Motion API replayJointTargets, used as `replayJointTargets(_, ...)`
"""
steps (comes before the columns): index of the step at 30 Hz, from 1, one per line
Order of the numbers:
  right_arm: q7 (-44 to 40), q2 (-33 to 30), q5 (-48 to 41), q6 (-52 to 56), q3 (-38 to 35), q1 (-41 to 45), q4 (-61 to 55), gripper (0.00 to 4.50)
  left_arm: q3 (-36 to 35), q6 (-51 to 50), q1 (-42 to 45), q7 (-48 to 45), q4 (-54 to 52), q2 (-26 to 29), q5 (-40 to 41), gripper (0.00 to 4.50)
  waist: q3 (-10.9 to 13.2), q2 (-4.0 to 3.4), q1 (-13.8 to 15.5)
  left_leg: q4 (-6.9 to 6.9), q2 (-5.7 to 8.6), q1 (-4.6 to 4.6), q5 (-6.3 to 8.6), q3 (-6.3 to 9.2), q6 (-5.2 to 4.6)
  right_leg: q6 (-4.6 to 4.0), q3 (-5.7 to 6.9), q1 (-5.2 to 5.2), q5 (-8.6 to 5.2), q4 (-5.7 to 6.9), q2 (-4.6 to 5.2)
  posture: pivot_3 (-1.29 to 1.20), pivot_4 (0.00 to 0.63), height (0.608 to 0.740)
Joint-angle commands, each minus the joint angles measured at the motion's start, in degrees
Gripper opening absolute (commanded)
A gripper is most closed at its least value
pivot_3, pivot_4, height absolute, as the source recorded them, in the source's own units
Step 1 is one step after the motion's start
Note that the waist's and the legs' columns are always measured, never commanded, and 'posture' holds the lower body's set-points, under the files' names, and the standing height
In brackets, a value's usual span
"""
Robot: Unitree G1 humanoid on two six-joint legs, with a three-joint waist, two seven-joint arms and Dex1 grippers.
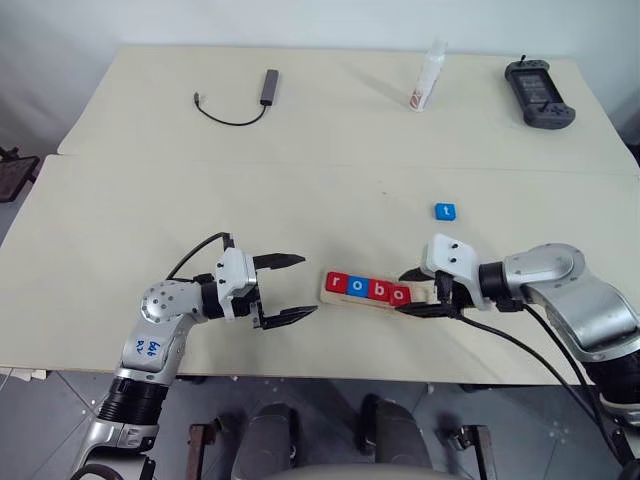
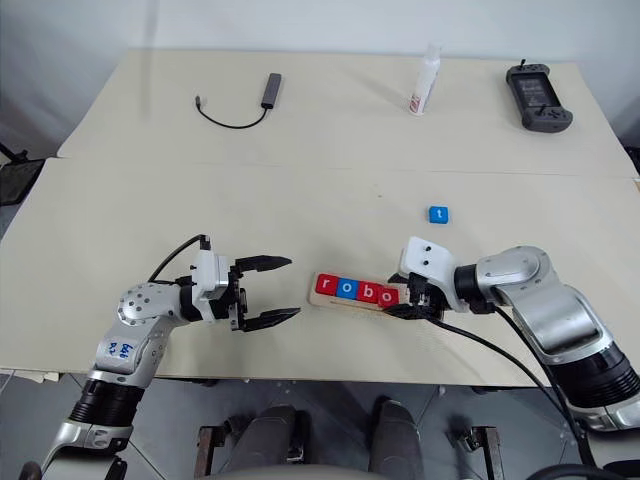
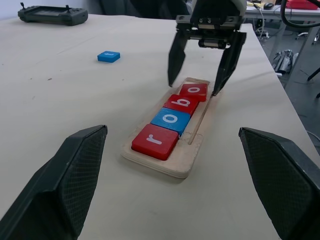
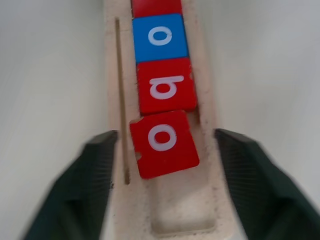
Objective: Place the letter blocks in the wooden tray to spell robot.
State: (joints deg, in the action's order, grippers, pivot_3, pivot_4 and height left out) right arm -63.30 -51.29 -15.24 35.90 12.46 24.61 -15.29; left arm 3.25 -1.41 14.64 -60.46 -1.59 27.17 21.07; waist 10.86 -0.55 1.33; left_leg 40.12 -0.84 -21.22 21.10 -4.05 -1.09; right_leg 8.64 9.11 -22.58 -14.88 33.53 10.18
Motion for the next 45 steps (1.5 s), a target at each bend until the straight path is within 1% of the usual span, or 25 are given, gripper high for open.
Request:
replayJointTargets(1,-0.34,-2.16,-0.97,-0.86,-4.38,-0.57,-2.16,4.48,-0.75,0.13,-0.49,0.24,-2.22,0.44,0.78,4.50,0.00,0.00,0.12,0.00,0.00,0.00,0.00,0.00,0.00,0.00,0.00,0.00,0.00,0.00,0.00,0.00,0.150,0.740)
replayJointTargets(7,-0.38,-4.03,-4.63,0.30,-11.06,-7.17,-6.74,4.48,-0.68,0.23,-0.52,0.40,-2.08,0.35,0.86,4.50,0.00,0.00,0.08,-0.02,0.00,-0.01,0.00,0.01,0.00,0.00,0.01,0.00,0.00,-0.01,0.00,0.00,0.150,0.740)
replayJointTargets(9,-1.08,-4.05,-7.11,1.34,-13.02,-9.69,-8.66,4.09,-0.66,0.26,-0.46,0.30,-1.92,0.33,0.91,4.50,0.00,0.00,0.06,-0.01,0.00,0.00,0.00,0.00,0.00,0.00,0.00,0.00,0.00,-0.01,0.00,0.00,0.150,0.740)
replayJointTargets(10,-1.24,-4.18,-7.92,1.80,-13.45,-10.76,-9.64,3.85,-0.63,0.29,-0.39,0.23,-1.81,0.33,0.90,4.50,0.00,0.00,0.06,-0.01,0.00,0.00,0.00,0.00,0.00,0.00,-0.01,0.00,0.00,0.00,0.00,0.00,0.150,0.740)
replayJointTargets(15,-0.08,-3.43,-8.76,2.46,-12.26,-12.66,-11.46,2.08,-0.57,0.47,0.18,-0.09,-1.10,0.29,0.81,4.50,0.00,0.00,0.04,0.00,0.00,0.02,0.00,0.00,0.00,0.00,-0.02,0.01,0.00,0.01,0.00,0.00,0.150,0.740)
replayJointTargets(19,0.41,-2.01,-6.98,1.01,-8.12,-11.62,-10.28,0.65,-0.63,0.36,0.33,-0.35,-1.05,0.50,0.83,4.50,0.00,0.00,0.02,0.00,-0.01,0.02,0.00,0.00,0.00,0.00,-0.02,0.01,0.00,0.01,0.00,0.00,0.150,0.740)
replayJointTargets(21,1.53,-0.97,-5.12,0.24,-6.05,-9.75,-8.69,0.03,-0.76,0.14,0.07,-0.34,-1.48,0.67,0.90,4.50,0.00,0.00,-0.01,0.00,0.00,0.02,0.00,-0.01,0.00,0.00,-0.02,0.01,0.00,0.00,0.00,0.00,0.150,0.740)
replayJointTargets(29,2.51,0.73,-2.72,-0.72,-3.02,-5.79,-5.05,0.03,-1.17,-0.39,-1.39,0.17,-3.13,1.15,1.05,4.50,0.00,0.00,0.04,0.00,0.00,0.01,0.00,0.00,0.00,0.00,-0.01,0.01,0.00,0.00,0.00,0.00,0.150,0.740)
replayJointTargets(37,2.83,1.04,-2.61,-0.58,-2.82,-5.57,-5.30,0.03,-1.09,-0.37,-1.28,0.52,-3.05,1.05,0.92,4.50,0.00,0.00,0.01,0.00,0.00,0.02,0.00,0.00,0.00,0.00,-0.01,0.01,0.00,0.01,0.00,0.00,0.150,0.740)
replayJointTargets(42,0.22,-0.88,-6.94,2.56,-4.88,-6.48,-9.21,0.03,-0.98,-0.19,-0.66,0.32,-2.53,0.97,0.86,4.50,0.00,0.00,0.06,0.01,0.00,0.02,0.00,0.00,0.00,0.00,-0.01,0.01,0.00,0.01,0.00,0.00,0.150,0.740)
replayJointTargets(45,0.23,-1.52,-8.15,4.52,-5.00,-6.96,-10.91,0.03,-0.92,-0.08,-0.44,0.13,-2.28,0.94,0.86,4.50,0.00,0.00,0.03,0.00,0.00,0.01,0.00,0.01,0.00,0.00,-0.01,0.01,0.00,0.00,0.00,0.00,0.150,0.740)
